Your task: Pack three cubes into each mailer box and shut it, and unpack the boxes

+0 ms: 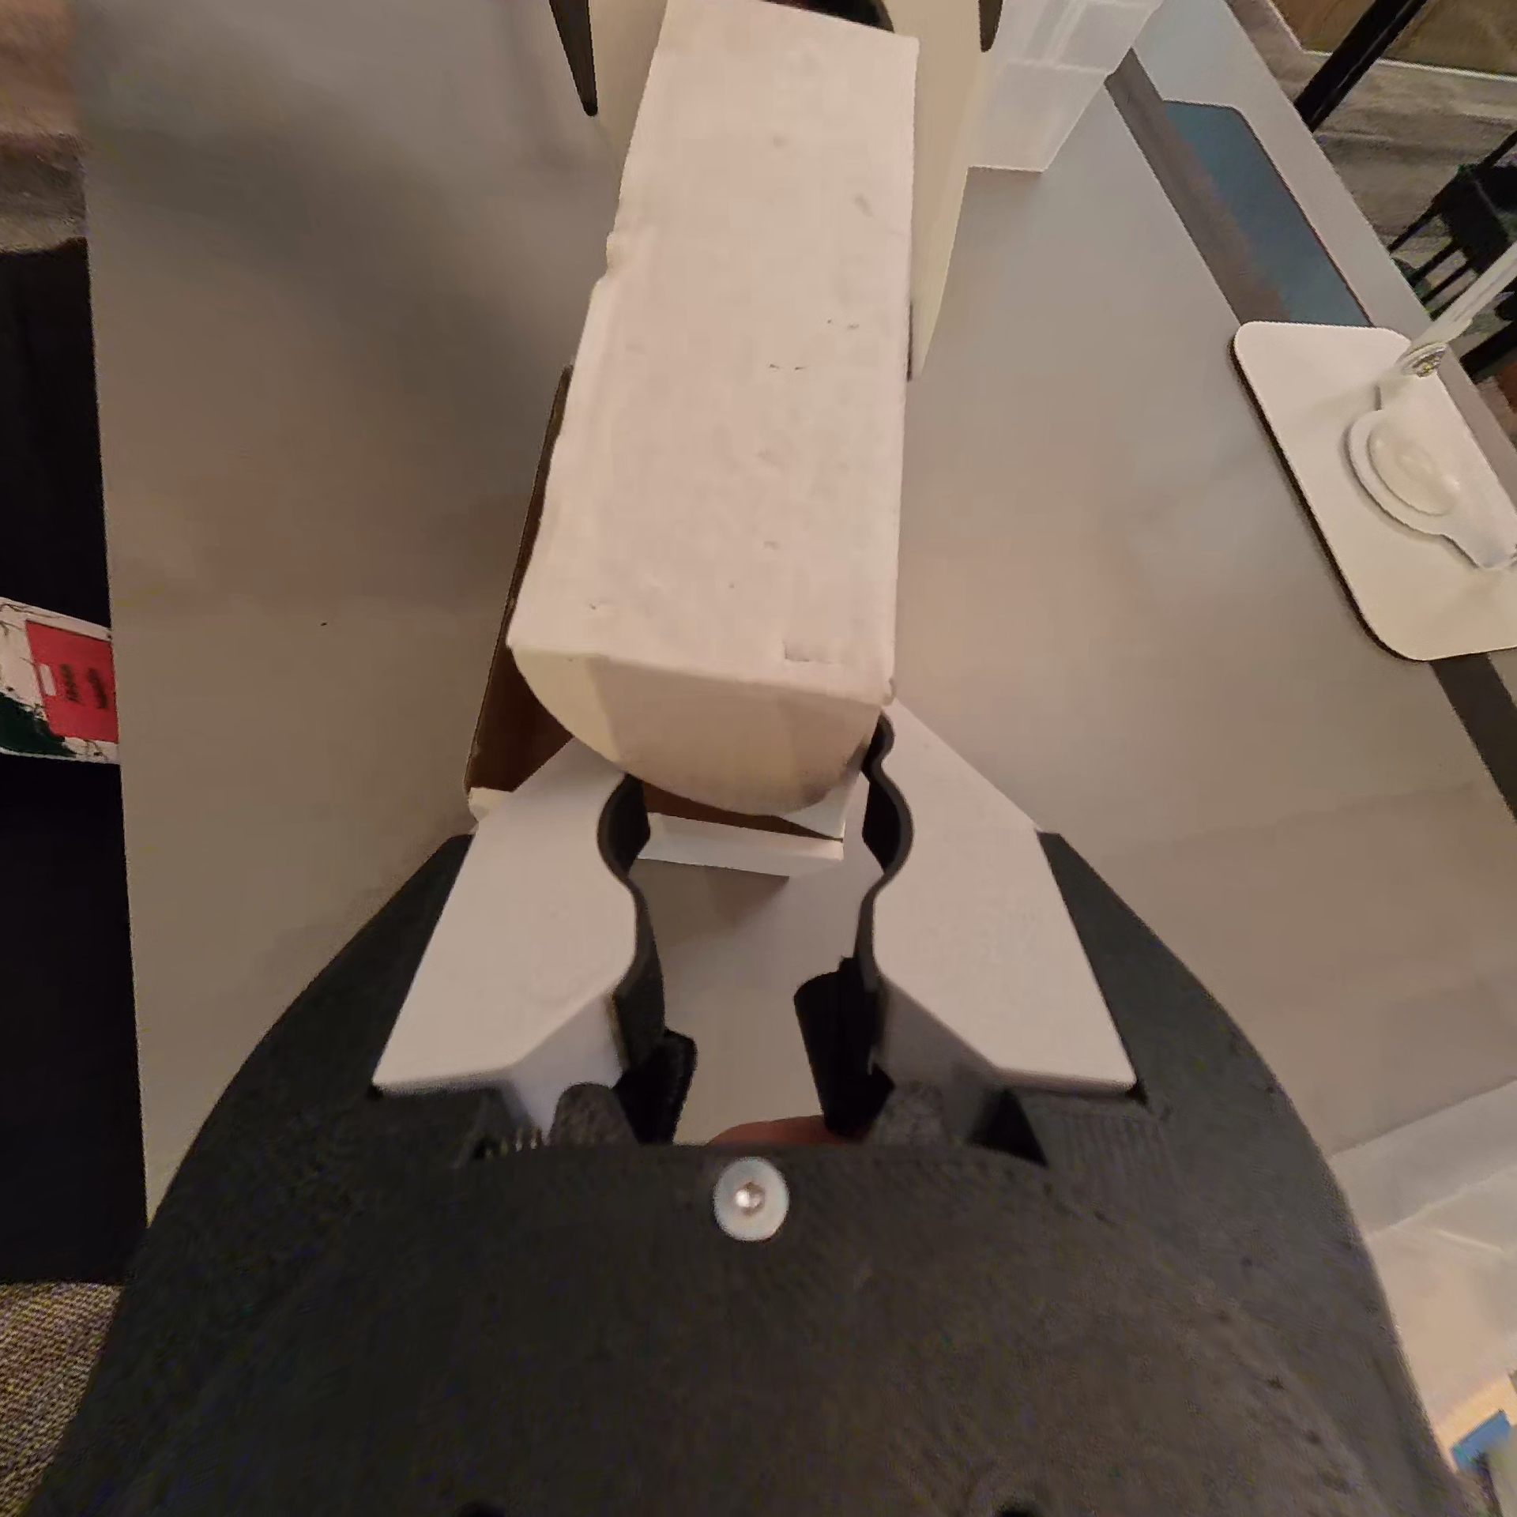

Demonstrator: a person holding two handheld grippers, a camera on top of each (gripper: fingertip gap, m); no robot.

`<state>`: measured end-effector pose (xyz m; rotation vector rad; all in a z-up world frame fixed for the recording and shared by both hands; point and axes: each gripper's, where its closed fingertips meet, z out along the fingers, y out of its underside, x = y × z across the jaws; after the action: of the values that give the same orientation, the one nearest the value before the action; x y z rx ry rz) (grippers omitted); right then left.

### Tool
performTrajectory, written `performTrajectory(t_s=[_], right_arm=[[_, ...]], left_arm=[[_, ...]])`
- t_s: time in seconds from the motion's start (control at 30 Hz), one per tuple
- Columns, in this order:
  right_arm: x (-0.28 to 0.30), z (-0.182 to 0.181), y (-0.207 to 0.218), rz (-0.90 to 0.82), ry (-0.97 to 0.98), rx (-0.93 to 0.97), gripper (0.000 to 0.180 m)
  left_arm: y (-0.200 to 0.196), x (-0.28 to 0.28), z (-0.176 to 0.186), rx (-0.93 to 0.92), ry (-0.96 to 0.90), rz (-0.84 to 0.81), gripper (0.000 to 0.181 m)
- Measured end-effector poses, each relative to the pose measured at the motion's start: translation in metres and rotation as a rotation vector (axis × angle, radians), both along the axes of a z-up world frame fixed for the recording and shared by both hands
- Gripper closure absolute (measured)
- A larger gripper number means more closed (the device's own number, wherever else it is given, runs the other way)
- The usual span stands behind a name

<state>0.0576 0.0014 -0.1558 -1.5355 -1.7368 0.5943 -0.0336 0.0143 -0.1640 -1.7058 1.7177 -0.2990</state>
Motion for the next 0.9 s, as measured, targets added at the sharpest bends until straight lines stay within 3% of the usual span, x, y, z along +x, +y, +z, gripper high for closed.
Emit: performTrajectory(t_s=[0.2,0.37,0.67,0.9], right_arm=[[0.002,0.000,0.001,0.016,0.009,-0.008,0.131],[0.002,0.000,0.000,0.049,0.011,-0.010,0.131],[0.000,-0.003,0.005,0.028,-0.017,0.010,0.130],[0.002,-0.024,-0.008,0.039,-0.105,0.069,0.120]], left_arm=[[-0.014,-0.013,0.003,-0.014,0.011,-0.069,0.110],[0.003,-0.025,0.016,0.026,0.022,-0.078,0.116],[0.000,-0.011,0.005,0.001,0.047,-0.109,0.135],[-0.025,-0.012,-0.013,0.011,0.120,-0.172,0.128]])
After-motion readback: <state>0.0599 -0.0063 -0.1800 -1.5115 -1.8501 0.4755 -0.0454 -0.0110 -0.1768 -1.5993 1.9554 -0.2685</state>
